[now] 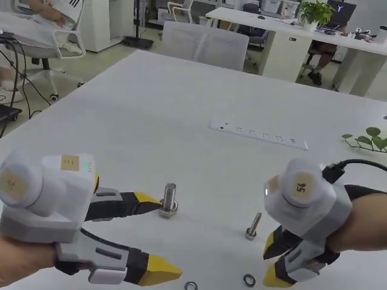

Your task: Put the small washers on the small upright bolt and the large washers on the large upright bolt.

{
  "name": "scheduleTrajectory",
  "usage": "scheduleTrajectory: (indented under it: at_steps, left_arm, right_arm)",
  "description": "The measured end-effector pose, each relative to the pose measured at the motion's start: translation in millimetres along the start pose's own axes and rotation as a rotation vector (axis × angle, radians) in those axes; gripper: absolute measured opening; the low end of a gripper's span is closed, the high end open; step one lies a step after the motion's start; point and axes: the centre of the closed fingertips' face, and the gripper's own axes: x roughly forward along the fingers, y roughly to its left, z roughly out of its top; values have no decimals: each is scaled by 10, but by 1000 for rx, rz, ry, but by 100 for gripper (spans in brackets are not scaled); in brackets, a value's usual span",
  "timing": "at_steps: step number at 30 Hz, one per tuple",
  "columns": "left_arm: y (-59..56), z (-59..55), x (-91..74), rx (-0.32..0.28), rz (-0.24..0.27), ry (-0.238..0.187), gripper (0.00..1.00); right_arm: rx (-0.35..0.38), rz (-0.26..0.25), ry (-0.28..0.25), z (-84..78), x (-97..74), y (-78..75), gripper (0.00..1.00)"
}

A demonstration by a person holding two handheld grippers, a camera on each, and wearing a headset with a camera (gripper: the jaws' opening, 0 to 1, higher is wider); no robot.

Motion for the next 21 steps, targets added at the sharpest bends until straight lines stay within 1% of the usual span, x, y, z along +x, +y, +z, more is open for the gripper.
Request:
scheduleTrajectory:
  at_steps: [5, 10, 21]
  left_arm:
    - [-8, 18, -16, 6, 2, -2, 67]
    - [-12, 30, -23, 8, 1, -5, 67]
    - [-19, 42, -34, 9, 0, -10, 67]
  right_arm:
    - [-17, 13, 3, 65, 56, 68, 26]
    - [-24, 22, 8, 92, 113, 108, 26]
    - [-35, 22, 17, 122, 190, 109, 26]
